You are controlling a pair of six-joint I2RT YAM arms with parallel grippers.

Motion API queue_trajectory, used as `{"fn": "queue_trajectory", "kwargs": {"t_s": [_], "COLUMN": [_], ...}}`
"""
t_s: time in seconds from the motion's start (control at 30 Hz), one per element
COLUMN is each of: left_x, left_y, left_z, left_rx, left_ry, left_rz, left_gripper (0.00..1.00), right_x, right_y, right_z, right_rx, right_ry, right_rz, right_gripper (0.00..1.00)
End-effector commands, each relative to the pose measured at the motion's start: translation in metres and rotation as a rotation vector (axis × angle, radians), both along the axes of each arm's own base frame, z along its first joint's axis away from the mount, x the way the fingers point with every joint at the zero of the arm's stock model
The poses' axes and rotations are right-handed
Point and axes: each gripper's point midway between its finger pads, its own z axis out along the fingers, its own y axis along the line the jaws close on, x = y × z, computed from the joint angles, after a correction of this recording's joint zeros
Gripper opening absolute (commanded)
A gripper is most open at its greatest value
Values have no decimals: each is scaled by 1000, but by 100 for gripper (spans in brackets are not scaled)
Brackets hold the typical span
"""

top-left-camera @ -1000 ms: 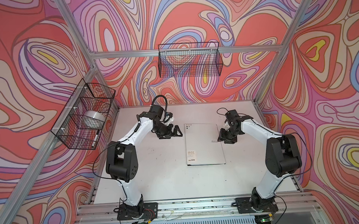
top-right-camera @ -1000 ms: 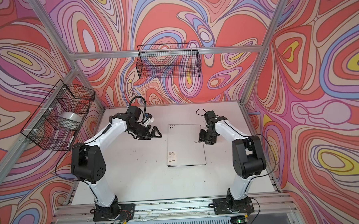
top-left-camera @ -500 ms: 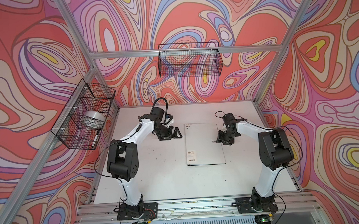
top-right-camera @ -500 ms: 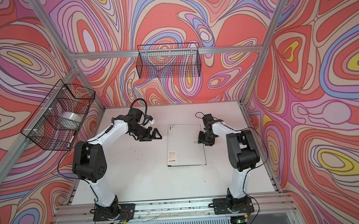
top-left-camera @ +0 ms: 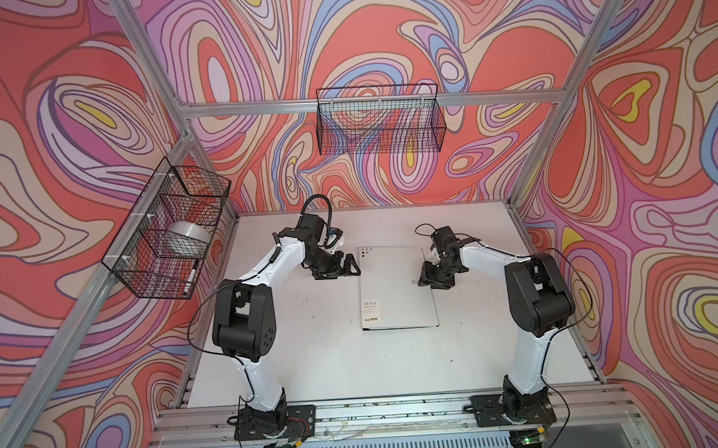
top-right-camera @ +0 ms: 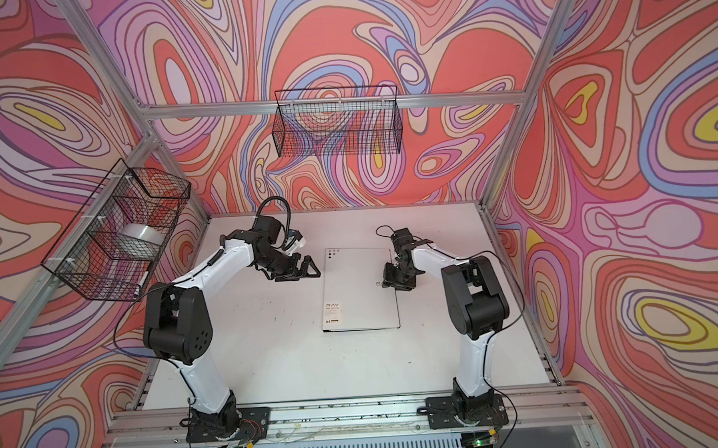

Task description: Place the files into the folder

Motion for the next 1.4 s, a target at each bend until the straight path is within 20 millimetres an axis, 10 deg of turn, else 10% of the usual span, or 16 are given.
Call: {"fn": "queue_trajectory", "kwargs": {"t_s": [0.0,0.13,0.47,0.5,0.57,0.67,0.93,1.37], "left_x": [6,13,32,32,32,33,33,4], "left_y": [18,43,132,139,153,165,192,171], "left_z": [3,-4,-21,-19,-16,-13,-14,-29], "left_rx": [33,158,515,526,550,583,567,425], "left_ry": [-21,-86,-362,-399,-472,-562,-841,-1099], "left_rz": [20,44,293,318,373,403,549,496], "left_gripper": [92,94,100,100,100,100,100,100], "right_x": [-12,-4,61,65,71,73,52,7], "right_y": [10,6,-18,-23,-33,-49,-114,-189], "right_z": [-18,-10,96,105,121,135,128,113], "right_rx": [-22,-42,41,53,61,-32,-330,-546], "right_ry": [60,19,-493,-540,-641,-829,-925,-1090], "right_rz": [17,-10,-118,-132,-130,-104,-186,-298], "right_gripper": [49,49,51,57,98,99,99,98]}}
